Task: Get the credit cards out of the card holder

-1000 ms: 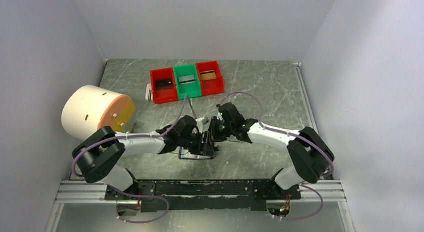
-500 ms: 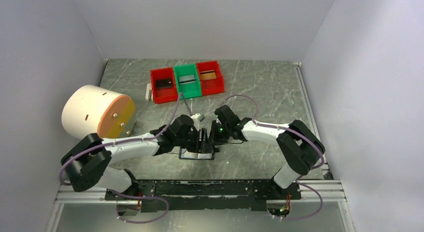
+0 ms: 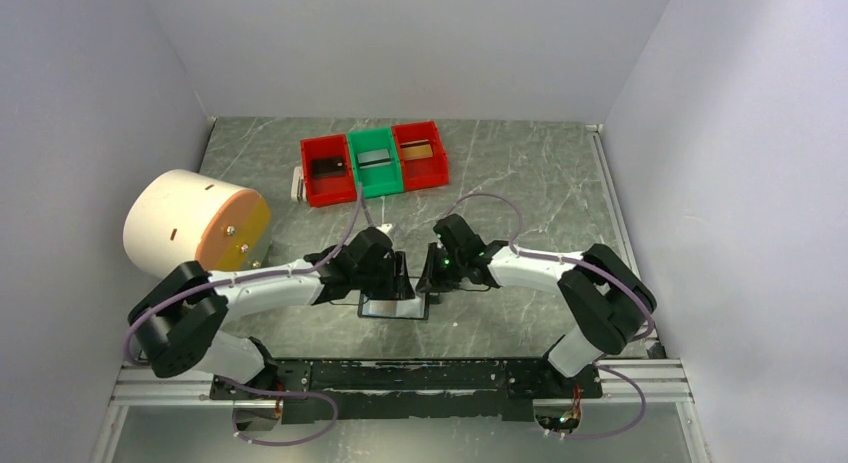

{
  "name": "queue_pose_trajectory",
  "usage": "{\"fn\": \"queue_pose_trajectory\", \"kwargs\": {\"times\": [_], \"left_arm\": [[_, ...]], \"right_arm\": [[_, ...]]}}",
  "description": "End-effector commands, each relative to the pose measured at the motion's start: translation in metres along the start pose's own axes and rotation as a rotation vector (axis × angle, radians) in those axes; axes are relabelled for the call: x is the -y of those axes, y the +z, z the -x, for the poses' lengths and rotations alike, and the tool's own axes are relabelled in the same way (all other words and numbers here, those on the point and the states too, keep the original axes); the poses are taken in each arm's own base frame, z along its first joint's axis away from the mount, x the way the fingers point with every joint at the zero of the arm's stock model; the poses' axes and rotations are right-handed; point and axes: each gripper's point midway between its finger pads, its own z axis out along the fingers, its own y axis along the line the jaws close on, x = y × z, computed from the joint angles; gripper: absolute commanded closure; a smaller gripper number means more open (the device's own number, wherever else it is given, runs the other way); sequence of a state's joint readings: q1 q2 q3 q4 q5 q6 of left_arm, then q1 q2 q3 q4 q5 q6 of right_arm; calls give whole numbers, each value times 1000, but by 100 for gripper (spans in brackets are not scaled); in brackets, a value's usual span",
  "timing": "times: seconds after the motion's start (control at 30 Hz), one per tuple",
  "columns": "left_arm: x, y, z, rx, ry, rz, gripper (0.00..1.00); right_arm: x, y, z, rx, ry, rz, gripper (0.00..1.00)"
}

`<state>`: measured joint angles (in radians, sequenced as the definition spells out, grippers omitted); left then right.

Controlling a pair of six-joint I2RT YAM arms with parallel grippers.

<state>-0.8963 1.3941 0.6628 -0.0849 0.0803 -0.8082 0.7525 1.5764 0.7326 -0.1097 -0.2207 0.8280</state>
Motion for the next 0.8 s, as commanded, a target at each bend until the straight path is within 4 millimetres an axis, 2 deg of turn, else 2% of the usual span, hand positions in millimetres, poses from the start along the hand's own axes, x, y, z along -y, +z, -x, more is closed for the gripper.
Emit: {"fn": "queue_pose_trajectory", "kwargs": {"times": [0.0, 0.13, 0.23, 0.3, 0.37, 0.43, 0.5, 0.6, 0.63, 0.77], "left_arm": [[-5, 7, 7, -14, -6, 71, 46], [-17, 13, -1, -41, -14, 125, 49], [-26, 12, -6, -45, -20, 151, 50], [-29, 12, -9, -51, -22, 157, 50], [-29, 12, -13, -57, -20, 145, 50], [-28, 11, -14, -54, -24, 130, 50], [-27, 11, -15, -53, -26, 123, 50], [-30, 8, -14, -43, -35, 141, 50], [-31, 7, -13, -38, -38, 142, 50], [-31, 6, -15, -35, -44, 136, 49]], "right_arm": [[-17, -10, 14, 60, 2, 71, 84], [-27, -17, 27, 78, -9, 105, 84], [-35, -26, 48, 133, -34, 110, 83], [-36, -32, 72, 193, -56, 75, 80], [-36, -36, 103, 260, -89, 7, 75], [-36, -39, 134, 320, -129, -69, 68], [-38, -39, 163, 358, -195, -143, 57], [-39, -35, 198, 388, -253, -238, 52], [-42, -31, 208, 400, -283, -250, 48], [-45, -15, 241, 398, -368, -320, 42]]}}
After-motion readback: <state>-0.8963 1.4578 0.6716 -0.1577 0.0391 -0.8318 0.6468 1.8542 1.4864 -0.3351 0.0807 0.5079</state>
